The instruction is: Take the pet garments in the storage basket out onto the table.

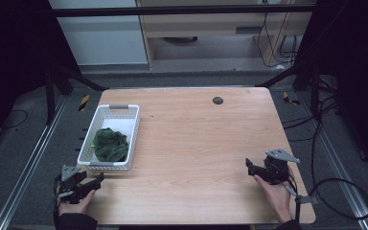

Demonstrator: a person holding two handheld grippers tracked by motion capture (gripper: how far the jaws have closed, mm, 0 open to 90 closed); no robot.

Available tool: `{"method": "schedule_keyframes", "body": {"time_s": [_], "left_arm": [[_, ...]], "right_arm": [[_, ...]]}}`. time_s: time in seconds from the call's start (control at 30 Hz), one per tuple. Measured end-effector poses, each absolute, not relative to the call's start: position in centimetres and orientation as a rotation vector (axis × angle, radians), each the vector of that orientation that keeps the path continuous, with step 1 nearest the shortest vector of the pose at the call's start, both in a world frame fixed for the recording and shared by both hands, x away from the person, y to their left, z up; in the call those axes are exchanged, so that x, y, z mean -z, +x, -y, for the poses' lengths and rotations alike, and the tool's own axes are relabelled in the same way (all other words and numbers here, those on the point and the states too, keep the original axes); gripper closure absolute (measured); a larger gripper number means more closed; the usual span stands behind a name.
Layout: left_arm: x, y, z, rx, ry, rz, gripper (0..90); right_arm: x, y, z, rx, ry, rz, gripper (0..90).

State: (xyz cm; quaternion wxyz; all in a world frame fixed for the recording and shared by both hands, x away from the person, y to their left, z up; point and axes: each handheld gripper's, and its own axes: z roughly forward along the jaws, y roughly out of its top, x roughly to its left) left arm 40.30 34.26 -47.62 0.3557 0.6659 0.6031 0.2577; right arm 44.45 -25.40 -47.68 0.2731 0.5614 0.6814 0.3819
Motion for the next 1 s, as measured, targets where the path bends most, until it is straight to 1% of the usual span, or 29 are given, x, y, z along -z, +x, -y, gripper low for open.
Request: {"method": "schedule_keyframes", "body": {"time_s": [0.2,0.43,0.6,0.77,1.0], "left_arm": [[47.3,40.0,-34.5,-0.662,1.696,-1.545,34.0],[46.6,40.0,-34.7,-0.637,1.716,-1.487,33.4],[46.1,40.2,-35.0,-0.625,1.712,-1.478,32.1],[44.9,40.1,-35.5,-0.629,1.716,-1.453,29.6],[42.4,40.6,-36.4,-0.652,1.696,-1.418,29.1]], "right_arm": [[47.8,44.1,25.7,-1.016,1.489,-1.846,15.6],[47.9,44.1,25.9,-0.989,1.475,-1.845,15.8],[48.0,44.1,25.8,-0.980,1.464,-1.856,15.8],[48.0,44.1,25.8,-0.971,1.458,-1.862,15.2],[48.0,44.1,25.8,-0.970,1.459,-1.864,14.9]]}}
